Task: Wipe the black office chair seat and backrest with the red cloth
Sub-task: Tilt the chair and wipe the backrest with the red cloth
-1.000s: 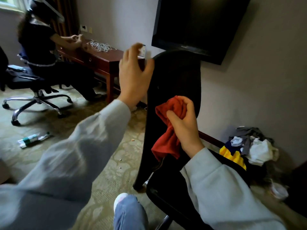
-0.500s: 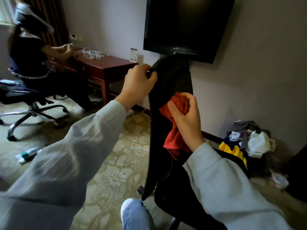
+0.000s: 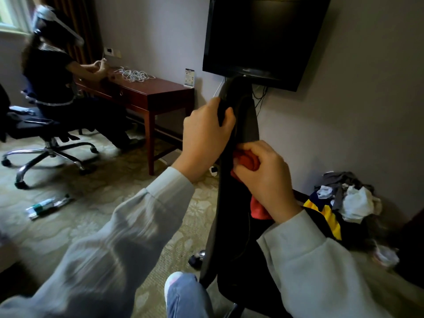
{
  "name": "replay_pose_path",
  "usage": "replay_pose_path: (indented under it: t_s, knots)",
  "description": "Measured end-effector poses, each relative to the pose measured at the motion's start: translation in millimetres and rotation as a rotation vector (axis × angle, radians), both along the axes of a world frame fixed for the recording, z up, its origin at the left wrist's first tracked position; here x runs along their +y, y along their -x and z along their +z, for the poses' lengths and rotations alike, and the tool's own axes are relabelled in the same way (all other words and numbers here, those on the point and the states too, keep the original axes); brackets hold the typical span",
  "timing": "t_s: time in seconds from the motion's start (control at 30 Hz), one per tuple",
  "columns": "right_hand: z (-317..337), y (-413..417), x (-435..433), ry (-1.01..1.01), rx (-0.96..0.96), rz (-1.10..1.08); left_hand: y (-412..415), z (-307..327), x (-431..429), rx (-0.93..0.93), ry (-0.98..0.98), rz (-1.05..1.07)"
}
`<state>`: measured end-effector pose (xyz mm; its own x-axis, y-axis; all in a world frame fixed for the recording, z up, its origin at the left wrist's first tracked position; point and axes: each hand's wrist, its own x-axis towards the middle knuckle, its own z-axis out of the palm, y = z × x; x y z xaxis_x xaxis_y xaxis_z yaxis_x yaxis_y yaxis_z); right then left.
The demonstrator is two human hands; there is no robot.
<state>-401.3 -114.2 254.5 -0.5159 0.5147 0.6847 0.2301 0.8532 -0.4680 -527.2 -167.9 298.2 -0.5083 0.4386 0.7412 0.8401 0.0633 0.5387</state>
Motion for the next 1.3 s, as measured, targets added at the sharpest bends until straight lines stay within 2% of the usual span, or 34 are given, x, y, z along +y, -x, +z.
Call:
replay_pose_path:
  t_s: [0.13, 0.27, 0.33, 0.43, 0.6, 0.73, 0.87, 1.0, 1.13, 1.3]
  knots:
    - [-38, -18, 3, -0.059, -0.063, -0.011, -4, 1, -1, -0.028, -0.011, -0.028]
    - [-35, -17, 10, -0.006, 0.174, 0.033, -9, -4, 0, -0.062, -0.048, -0.036]
    - [-26, -7, 9, 0.000, 0.235, 0.034, -11, -10, 1, -0.138, -0.081, -0.084]
    - [-31, 11, 8, -0.164, 0.202, -0.019, -13, -23, 5, -0.263, -0.107, -0.215]
    - [-76, 13, 18, -0.246, 0.205, -0.098, -15, -49, 9, -0.480, -0.186, -0.581]
    - [-121, -4, 25, -0.329, 0.055, -0.149, -19, -68, 12, -0.517, -0.183, -0.597]
    - [-147, -24, 27, -0.244, -0.039, -0.165, -25, -95, 9, -0.584, -0.135, -0.604]
    - [-134, -36, 21, -0.084, 0.086, -0.150, -27, -132, 8, -0.658, -0.050, -0.622]
    - [-94, -24, 14, -0.144, 0.219, -0.089, -30, -163, 10, -0.746, 0.023, -0.696]
    - [-83, 2, 15, -0.261, 0.040, -0.095, -29, -188, 10, -0.824, 0.081, -0.692]
